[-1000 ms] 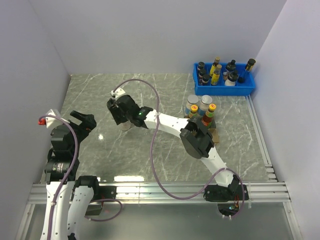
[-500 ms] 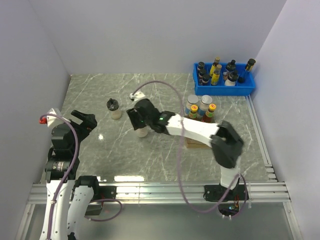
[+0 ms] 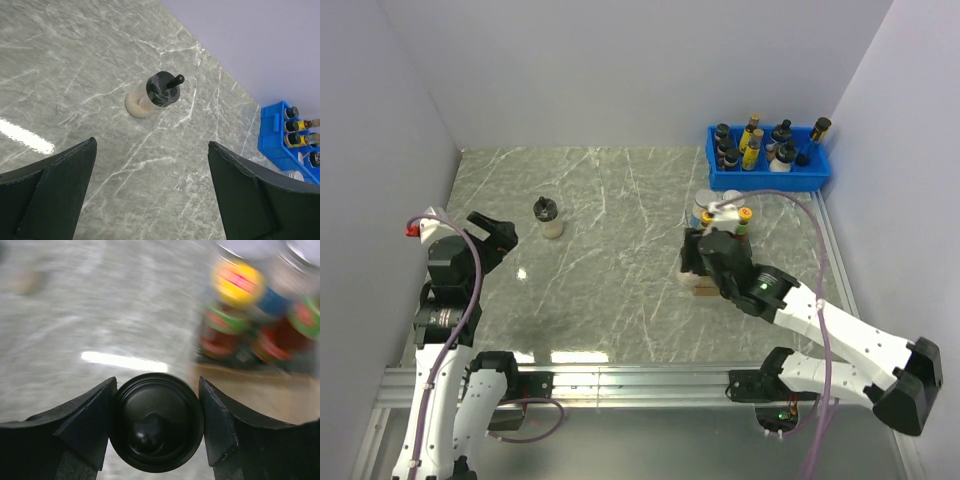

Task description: Organize the condiment bottles

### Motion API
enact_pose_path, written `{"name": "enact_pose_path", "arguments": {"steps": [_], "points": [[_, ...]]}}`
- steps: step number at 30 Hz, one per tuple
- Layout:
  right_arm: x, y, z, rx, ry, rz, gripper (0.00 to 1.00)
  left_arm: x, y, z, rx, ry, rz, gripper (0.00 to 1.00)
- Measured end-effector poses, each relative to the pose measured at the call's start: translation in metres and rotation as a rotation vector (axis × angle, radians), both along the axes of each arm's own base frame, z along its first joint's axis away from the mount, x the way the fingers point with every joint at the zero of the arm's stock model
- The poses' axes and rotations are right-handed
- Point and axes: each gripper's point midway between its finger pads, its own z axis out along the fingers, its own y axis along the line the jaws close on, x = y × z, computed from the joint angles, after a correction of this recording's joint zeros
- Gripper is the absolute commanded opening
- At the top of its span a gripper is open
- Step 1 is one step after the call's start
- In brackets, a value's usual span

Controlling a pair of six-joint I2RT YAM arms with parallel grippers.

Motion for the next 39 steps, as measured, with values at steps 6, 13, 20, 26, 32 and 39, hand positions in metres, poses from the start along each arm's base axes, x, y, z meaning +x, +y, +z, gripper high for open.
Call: {"name": "enact_pose_path", "arguments": {"steps": [6, 13, 20, 26, 32, 39], "points": [[-0.004, -0.096, -0.046, -0.039, 0.079, -0.287, 0.00, 0.005, -0.004, 0.003, -0.014, -0.015, -0.017, 0.99], [0.008, -0.122, -0.042, -0.004, 0.058, -0.406, 0.00, 0.006, -0.008, 0.005, -0.042, -0.023, -0.030, 0.99], [0.018, -0.138, -0.063, -0.024, 0.090, -0.478, 0.00, 0.004, -0.008, 0.006, -0.044, -0.033, -0.030, 0.99], [0.023, -0.149, -0.079, -0.040, 0.121, -0.528, 0.00, 0.004, -0.009, -0.003, -0.047, -0.013, -0.031, 0.99], [0.026, -0.149, -0.093, -0.061, 0.158, -0.536, 0.47, 0.005, -0.009, -0.005, -0.046, -0.005, -0.032, 0.99], [0.026, -0.146, -0.103, -0.071, 0.188, -0.531, 0.77, 0.005, -0.010, -0.015, -0.048, 0.015, -0.034, 0.99]]}}
